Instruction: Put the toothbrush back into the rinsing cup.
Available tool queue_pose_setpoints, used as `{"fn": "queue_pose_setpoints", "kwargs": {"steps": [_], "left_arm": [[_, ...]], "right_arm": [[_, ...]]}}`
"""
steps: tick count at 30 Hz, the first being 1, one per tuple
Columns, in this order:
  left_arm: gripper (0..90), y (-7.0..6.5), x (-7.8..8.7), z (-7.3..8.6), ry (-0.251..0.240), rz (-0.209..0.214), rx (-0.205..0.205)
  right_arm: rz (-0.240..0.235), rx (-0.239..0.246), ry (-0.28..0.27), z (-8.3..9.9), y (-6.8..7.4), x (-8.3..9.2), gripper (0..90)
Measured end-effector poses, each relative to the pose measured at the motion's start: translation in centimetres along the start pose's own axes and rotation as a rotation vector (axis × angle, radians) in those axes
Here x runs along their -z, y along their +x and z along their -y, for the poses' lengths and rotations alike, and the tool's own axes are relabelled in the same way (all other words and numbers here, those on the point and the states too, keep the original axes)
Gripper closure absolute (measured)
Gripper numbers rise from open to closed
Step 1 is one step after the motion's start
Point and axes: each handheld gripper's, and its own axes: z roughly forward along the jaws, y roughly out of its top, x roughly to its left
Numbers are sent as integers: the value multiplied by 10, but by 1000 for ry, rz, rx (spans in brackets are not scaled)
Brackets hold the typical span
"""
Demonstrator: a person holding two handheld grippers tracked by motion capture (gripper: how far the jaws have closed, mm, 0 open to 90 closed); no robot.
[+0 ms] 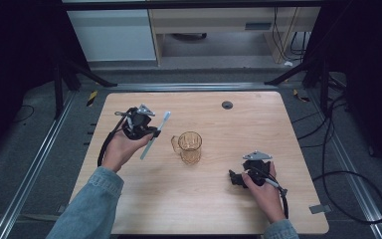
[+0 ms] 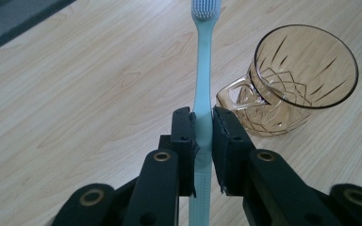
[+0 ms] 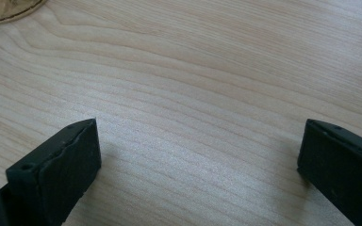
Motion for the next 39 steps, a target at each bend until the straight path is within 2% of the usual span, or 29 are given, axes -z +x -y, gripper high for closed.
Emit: {"fn": "queue_pose_setpoints", "kwargs": {"steps": [6, 12, 18, 20, 21, 22, 25, 27, 30, 33, 39], "left_arm": [[789, -3, 2, 2, -47, -4, 0], [789, -5, 5, 7, -134, -15, 22], [789, -8, 8, 10, -191, -38, 5], [789, -9, 8, 10, -206, -37, 10], [789, -9, 8, 11, -233, -42, 18], [789, -9, 8, 11, -233, -42, 18], [789, -10, 7, 13, -270, -44, 48], [789, -9, 8, 14, -307, -62, 75], [790, -7, 10, 18, -374, -60, 143], [789, -7, 9, 21, -410, -65, 181], [789, -8, 8, 24, -462, -77, 222]], "right_arm": [[0, 0, 0, 0, 0, 0, 4], [1, 1, 0, 0, 0, 0, 4], [1, 1, 0, 0, 0, 0, 4], [1, 1, 0, 0, 0, 0, 4], [1, 1, 0, 0, 0, 0, 4], [0, -1, 0, 0, 0, 0, 4], [1, -2, 0, 0, 0, 0, 4], [0, 0, 0, 0, 0, 0, 4], [1, 0, 0, 0, 0, 0, 4], [-1, 0, 0, 0, 0, 0, 4], [-1, 0, 0, 0, 0, 0, 4]]}}
